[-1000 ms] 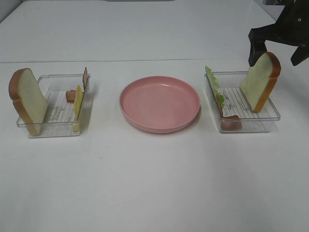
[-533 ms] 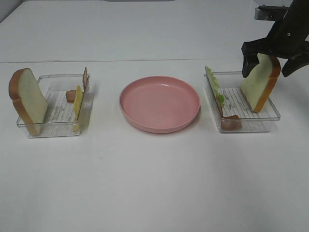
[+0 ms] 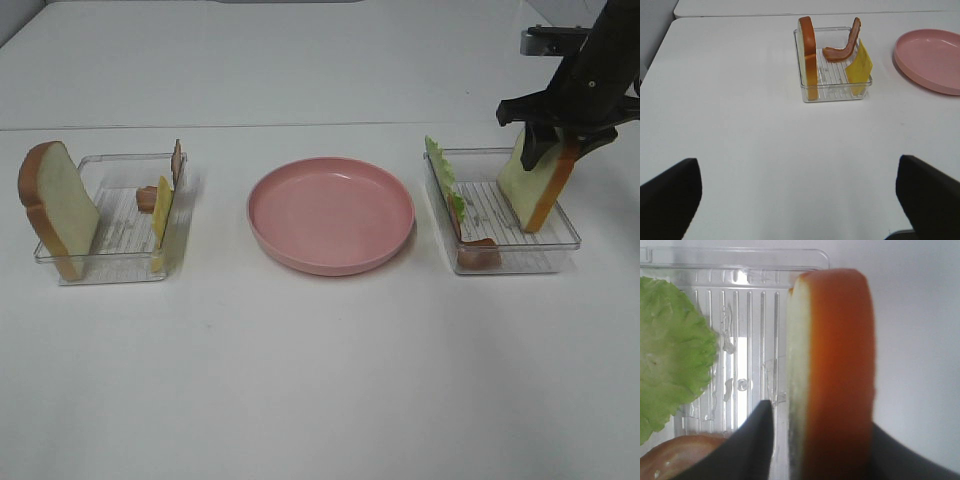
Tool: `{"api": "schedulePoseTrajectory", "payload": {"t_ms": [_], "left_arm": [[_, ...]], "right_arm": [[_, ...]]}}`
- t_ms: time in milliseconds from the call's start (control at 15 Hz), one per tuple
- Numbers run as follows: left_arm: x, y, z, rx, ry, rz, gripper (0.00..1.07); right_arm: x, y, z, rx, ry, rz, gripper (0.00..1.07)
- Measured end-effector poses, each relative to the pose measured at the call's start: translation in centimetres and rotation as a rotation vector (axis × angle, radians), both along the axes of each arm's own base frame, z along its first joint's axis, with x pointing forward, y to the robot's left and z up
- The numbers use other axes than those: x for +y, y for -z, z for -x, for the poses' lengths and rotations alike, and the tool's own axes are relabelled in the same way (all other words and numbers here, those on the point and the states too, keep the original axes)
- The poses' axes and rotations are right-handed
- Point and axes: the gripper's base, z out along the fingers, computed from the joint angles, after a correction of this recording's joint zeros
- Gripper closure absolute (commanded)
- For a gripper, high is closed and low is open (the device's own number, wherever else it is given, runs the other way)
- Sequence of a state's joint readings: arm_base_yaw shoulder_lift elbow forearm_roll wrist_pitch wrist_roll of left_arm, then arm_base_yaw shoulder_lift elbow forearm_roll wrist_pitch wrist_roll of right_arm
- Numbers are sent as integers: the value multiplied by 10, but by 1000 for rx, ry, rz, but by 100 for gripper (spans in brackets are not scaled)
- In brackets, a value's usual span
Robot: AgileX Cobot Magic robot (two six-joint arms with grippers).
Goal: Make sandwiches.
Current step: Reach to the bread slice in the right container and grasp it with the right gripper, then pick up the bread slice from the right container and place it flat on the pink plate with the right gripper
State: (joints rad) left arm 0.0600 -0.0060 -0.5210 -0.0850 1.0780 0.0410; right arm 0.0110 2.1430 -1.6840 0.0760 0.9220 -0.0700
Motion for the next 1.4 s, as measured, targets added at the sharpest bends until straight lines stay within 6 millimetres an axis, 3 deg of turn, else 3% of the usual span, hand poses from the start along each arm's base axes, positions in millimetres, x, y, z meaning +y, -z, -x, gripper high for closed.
{"api": "schedulePoseTrajectory", "payload": {"t_ms": [67,133,267,533,600,667,933,1000,1067,1200,1267,1400], "left_arm": [[0,0,0,0,0,0,6],[0,0,0,0,0,0,6],[0,0,0,0,0,0,6],[0,0,0,0,0,0,6],[0,0,0,0,0,0,6],[0,0,0,0,0,0,6],[0,0,0,0,0,0,6],[0,0,0,0,0,0,6],[0,0,0,0,0,0,6],[0,0,0,0,0,0,6],[0,0,0,0,0,0,6],[0,0,0,0,0,0,6]], "right_arm": [[0,0,0,0,1,-4,101],[1,0,0,2,4,-11,107],[1,0,0,5,4,-12,107],[1,-20,6,-9,3,-16,107],[1,-34,9,-40,3,-19,107],[2,-64,17,-105,2,-21,107],[8,-104,32,-186,6,-73,107],[26,-127,41,-253,-40,-81,107],[32,-131,42,-265,-55,-83,107],[70,-146,50,-302,-140,-129,107],[104,-152,58,-311,-216,-174,107],[132,-154,68,-305,-278,-220,107]]}}
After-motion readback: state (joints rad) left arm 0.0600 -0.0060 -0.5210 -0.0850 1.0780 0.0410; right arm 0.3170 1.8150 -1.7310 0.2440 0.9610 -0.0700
